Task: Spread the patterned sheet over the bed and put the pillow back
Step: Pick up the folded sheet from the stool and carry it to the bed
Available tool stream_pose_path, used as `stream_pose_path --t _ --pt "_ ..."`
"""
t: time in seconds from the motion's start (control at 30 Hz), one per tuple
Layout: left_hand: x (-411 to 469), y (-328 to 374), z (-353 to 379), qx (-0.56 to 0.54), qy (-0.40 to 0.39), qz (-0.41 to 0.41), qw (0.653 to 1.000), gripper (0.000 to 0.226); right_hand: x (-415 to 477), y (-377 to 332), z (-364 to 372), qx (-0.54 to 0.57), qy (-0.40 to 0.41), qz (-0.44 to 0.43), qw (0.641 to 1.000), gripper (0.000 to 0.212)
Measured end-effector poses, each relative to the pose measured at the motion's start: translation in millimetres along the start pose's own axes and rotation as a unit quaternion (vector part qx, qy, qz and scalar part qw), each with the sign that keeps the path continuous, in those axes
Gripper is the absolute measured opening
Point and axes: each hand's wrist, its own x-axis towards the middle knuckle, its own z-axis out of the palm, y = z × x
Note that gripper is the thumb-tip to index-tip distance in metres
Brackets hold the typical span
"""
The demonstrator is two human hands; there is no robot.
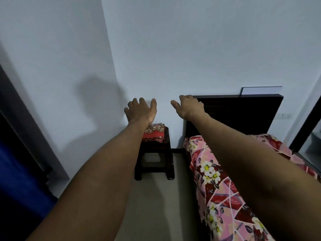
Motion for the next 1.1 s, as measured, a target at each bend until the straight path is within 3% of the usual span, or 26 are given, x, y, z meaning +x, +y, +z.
stream_pose_path --t 0.57,1.1 --pt "121 -71 33 -0.005 -0.012 -0.009 1.0 0.074 110 -71 60 -0.005 0.0 -0.005 1.0 0.06" --pt "247 -35 110 0.017 -0.049 -0.024 0.998 0.076 256 -40 98 -0.006 -0.015 -0.024 1.0 0.062"
